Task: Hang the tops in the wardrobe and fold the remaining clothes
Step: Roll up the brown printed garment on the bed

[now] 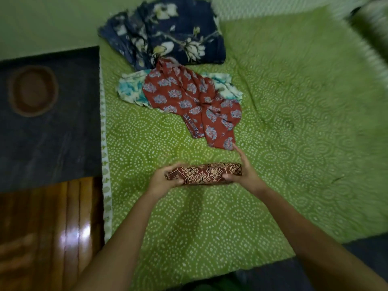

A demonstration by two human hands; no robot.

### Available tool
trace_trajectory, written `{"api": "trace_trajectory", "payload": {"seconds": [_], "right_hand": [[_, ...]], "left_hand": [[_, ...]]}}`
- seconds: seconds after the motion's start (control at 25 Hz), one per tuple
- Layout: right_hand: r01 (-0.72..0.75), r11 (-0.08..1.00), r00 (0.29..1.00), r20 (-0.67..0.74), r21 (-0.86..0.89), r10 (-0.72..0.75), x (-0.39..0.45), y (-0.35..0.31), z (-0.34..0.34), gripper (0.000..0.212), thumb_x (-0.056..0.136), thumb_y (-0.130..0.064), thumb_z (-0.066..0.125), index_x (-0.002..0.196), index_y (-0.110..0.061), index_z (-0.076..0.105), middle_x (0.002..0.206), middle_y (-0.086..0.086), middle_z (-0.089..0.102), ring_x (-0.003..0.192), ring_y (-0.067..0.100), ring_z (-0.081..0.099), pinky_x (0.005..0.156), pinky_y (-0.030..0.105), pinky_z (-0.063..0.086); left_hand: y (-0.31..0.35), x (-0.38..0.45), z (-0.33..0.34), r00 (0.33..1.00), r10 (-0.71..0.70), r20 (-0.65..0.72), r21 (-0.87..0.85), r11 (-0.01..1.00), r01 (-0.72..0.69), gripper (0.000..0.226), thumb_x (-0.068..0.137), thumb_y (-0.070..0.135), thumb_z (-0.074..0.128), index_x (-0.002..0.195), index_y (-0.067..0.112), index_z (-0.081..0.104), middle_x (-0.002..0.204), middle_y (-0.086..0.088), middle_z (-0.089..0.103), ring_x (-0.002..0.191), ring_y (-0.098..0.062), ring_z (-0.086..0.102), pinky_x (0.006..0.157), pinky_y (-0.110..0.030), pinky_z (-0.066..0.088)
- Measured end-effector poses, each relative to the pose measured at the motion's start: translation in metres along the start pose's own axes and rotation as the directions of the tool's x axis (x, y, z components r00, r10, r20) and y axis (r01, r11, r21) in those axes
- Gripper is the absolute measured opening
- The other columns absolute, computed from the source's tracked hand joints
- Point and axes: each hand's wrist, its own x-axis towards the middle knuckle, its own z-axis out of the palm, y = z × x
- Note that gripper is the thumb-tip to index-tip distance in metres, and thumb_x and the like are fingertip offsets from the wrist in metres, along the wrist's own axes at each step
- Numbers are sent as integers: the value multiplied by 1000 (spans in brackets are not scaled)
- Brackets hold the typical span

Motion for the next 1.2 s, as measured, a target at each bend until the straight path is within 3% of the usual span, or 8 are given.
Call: {"api": "trace_trajectory", "payload": {"seconds": [0.2,0.36,0.52,0.64,0.76,1.0,1.12,1.2], "right_hand": [[52,896,986,-119,-442,-115,-88,-70,-21,60,61,-15,88,117,-12,67,116,-6,63,104,13,62,85,14,46],[80,861,880,-371,-503,-298,-160,-125,-71,30,58,-30,88,84,-23,75,88,-6,49,95,21,50,76,21,29],[262,954,836,-461,-144,-299,-268,-194,-161,27,59,-19,86,82,-18,71,100,1,66,93,14,62,82,15,46],[374,923,803,-529,90,-274,-344,-223,-230,40,67,-26,78,100,-6,67,97,13,73,87,25,69,80,35,56],[413,888,670,-727,201,-148,-399,-210,-293,32,90,-24,61,119,-11,56,109,14,69,92,26,67,89,43,54],[-129,988,306,-951,-81,-38,-488,-132,-412,63,103,-41,28,153,-13,3,149,16,37,131,32,42,101,37,37],[-281,958,68,-997,-55,-37,-532,-105,-461,54,104,-33,24,153,-16,8,129,22,55,113,38,55,88,41,44],[-277,961,-27,-999,-14,-22,-556,-79,-498,52,104,-29,26,152,-18,10,119,21,61,103,38,59,82,42,48]], "left_hand": [[101,-76,9,948,246,-200,585,807,-85,52,78,-5,69,125,16,62,120,-12,62,105,-23,60,90,-26,47],[173,-120,24,849,456,-265,762,638,-105,37,72,17,79,106,31,69,123,3,47,115,-21,40,98,-40,37],[278,-157,45,896,437,73,272,856,-440,41,63,20,85,100,20,69,115,8,58,110,-21,56,97,-50,46],[359,-194,111,864,441,243,-238,891,-387,42,69,18,78,106,9,60,106,-15,68,95,-30,67,85,-44,55],[411,-225,227,846,481,230,-262,868,-422,54,83,36,67,124,7,46,115,-16,64,94,-28,66,79,-41,56],[446,-290,458,689,724,15,318,650,-690,52,103,30,36,149,9,23,107,-11,65,88,-28,62,65,-35,44],[466,-309,549,643,762,77,216,617,-757,48,101,32,40,139,4,31,85,-5,62,69,-22,59,52,-29,38],[483,-305,606,718,673,177,30,726,-687,56,92,40,57,131,8,32,98,-9,62,79,-26,62,61,-32,48]]}}
